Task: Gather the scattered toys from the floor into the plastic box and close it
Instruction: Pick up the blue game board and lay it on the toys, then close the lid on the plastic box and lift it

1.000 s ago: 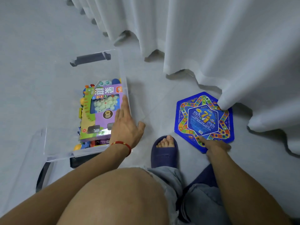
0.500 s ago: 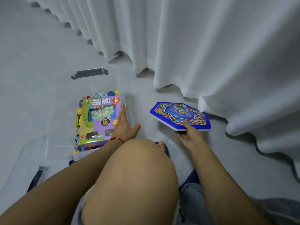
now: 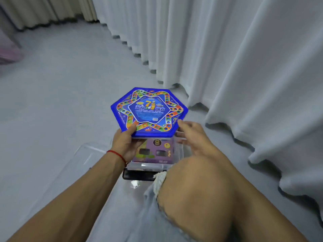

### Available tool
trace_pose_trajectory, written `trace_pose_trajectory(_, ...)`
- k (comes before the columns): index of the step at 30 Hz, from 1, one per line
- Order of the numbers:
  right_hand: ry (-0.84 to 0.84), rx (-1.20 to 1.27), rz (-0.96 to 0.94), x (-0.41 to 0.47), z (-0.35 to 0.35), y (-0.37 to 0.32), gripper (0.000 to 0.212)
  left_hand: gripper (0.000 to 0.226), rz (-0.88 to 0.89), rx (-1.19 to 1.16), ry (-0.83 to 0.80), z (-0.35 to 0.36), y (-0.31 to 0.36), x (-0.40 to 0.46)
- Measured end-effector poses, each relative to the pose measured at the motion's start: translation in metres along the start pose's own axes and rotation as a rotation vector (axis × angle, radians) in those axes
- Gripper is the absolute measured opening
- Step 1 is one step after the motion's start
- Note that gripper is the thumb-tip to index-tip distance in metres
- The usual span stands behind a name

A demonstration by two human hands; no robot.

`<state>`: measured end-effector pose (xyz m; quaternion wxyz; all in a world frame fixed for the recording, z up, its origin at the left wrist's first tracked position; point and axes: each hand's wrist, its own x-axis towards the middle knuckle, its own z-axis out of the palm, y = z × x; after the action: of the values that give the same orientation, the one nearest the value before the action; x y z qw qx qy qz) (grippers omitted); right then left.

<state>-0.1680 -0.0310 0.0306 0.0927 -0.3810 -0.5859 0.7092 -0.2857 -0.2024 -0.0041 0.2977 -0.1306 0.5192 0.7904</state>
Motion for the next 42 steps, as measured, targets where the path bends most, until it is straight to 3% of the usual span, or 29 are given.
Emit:
trace_pose_trajectory(3, 0.026, -0.146, -0.025, 0.001, 0.009, 0.002, 0.016, 0.03, -0.039, 0.012, 0.079, -0.02, -0.019, 0.003)
trace_pose_trajectory(7, -0.068, -0.284, -0.029, -0.007, 0.008, -0.006, 0.016, 0.033, -0.157, 0.246, 0.047, -0.021, -0.045, 0.011)
trace_pose_trajectory(9, -0.098, -0.358, -0.068, -0.009, 0.011, -0.023, 0.016, 0.032, -0.152, 0.398, 0.12, -0.018, -0.04, 0.014)
trace_pose_trajectory(11, -0.146, -0.447, -0.116, -0.012, 0.019, -0.048, 0.018, 0.034, 0.0, 0.612, 0.25, -0.023, -0.023, 0.018)
trace_pose_trajectory(14, -0.307, -0.555, -0.196, -0.024, 0.047, -0.091, 0.018, 0.044, 0.413, 0.867, 0.425, -0.063, 0.005, 0.014)
trace_pose_trajectory(16, -0.441, -0.702, -0.258, -0.034, 0.075, -0.114, 0.019, 0.042, 0.516, 1.017, 0.533, -0.108, 0.012, 0.016)
trace_pose_trajectory(18, -0.572, -0.928, -0.321, -0.046, 0.103, -0.127, 0.021, 0.046, 0.312, 1.159, 0.579, -0.162, 0.005, 0.027)
trace_pose_trajectory(21, -0.683, -1.425, -0.475, -0.064, 0.137, -0.108, 0.025, 0.063, -0.099, 1.459, 0.498, -0.241, -0.018, 0.036)
trace_pose_trajectory(23, -0.728, -1.673, -0.655, -0.071, 0.147, -0.072, 0.029, 0.071, -0.208, 1.51, 0.425, -0.279, -0.033, 0.04)
trace_pose_trajectory(25, -0.81, -1.769, -0.733, -0.079, 0.146, -0.039, 0.031, 0.069, -0.241, 1.446, 0.333, -0.298, -0.043, 0.043)
trace_pose_trajectory(28, -0.909, -1.77, -0.615, -0.079, 0.125, -0.022, 0.033, 0.063, -0.225, 1.496, 0.283, -0.31, -0.055, 0.049)
trace_pose_trajectory(34, -0.819, -1.634, -0.545, -0.059, 0.08, -0.016, 0.024, 0.058, -0.01, 1.588, 0.388, -0.313, -0.07, 0.056)
trace_pose_trajectory(38, -0.841, -1.633, -0.507, -0.063, 0.074, -0.007, 0.028, 0.064, -0.111, 1.576, 0.421, -0.312, -0.07, 0.058)
trace_pose_trajectory(42, -0.888, -1.643, -0.491, -0.071, 0.081, -0.004, 0.029, 0.052, -0.145, 1.641, 0.421, -0.326, -0.075, 0.058)
